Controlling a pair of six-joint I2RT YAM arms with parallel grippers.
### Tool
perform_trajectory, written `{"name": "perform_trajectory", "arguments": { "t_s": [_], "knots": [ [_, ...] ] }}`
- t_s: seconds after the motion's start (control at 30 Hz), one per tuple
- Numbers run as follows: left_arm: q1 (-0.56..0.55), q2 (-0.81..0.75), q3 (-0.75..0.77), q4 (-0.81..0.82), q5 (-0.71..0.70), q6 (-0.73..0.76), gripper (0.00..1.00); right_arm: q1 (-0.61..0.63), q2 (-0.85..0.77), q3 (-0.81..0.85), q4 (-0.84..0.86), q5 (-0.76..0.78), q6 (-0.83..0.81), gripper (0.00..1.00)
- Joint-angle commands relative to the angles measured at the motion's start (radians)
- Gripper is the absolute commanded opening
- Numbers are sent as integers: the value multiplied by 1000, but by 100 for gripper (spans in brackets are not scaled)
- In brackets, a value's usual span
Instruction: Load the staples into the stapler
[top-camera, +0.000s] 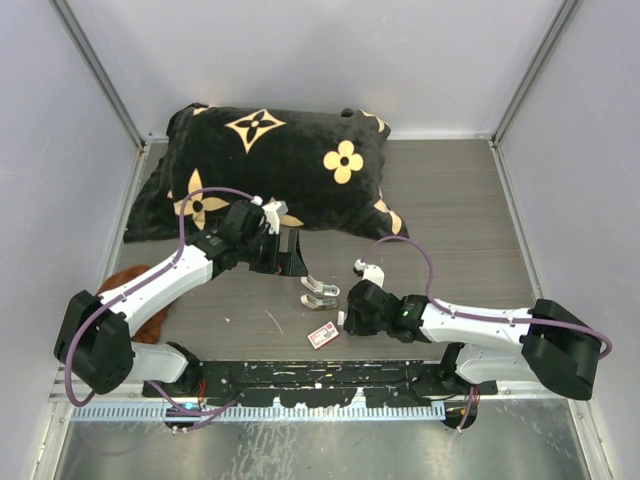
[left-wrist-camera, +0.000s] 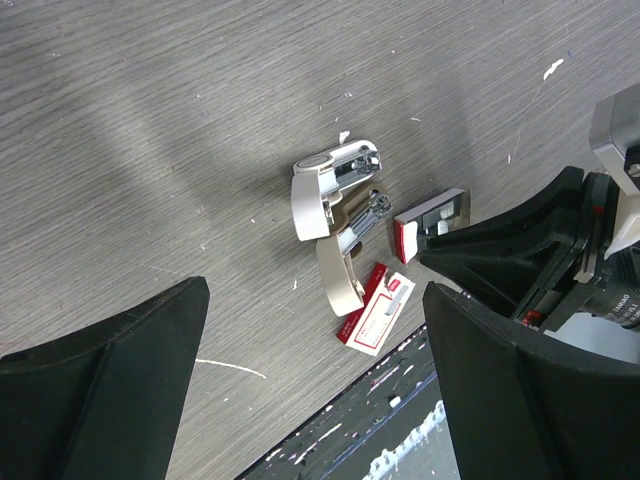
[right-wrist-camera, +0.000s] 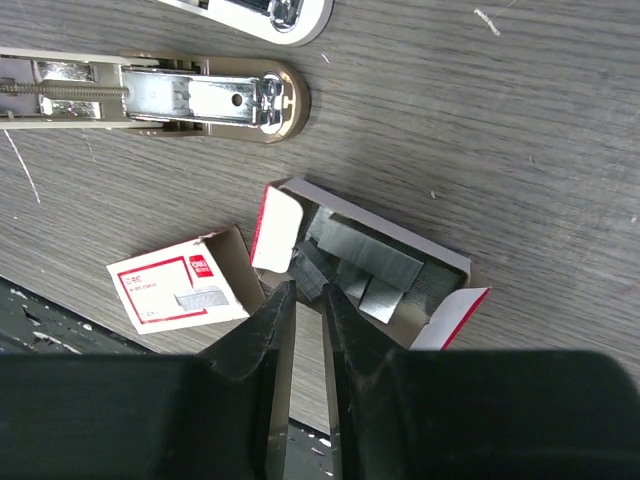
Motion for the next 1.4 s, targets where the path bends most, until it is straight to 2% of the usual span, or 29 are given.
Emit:
{"name": "perform_trajectory", "arguments": {
  "t_s": [0.0, 0.4, 0.8, 1.0, 1.2, 1.37],
  "knots": [
    [-2, -39, 22, 31, -6, 12, 91, 5, -15, -13, 39, 37, 21, 21],
    [-2, -43, 25, 29, -17, 21, 91, 5, -47, -33, 62, 37, -26, 1],
    [-2, -100, 9, 61, -20, 38, 91, 5, -198, -6, -25, 41, -78, 1],
    [-2, -99, 10, 64, -16, 46, 91, 5, -166, -6, -54, 41, -112, 1],
    [-2, -96, 9, 63, -21, 49, 91, 6, -79, 35, -68, 49, -115, 24],
    [-2, -97, 10, 61, -26, 52, 91, 6, -56, 62, -64, 86, -94, 33]
  ]
}}
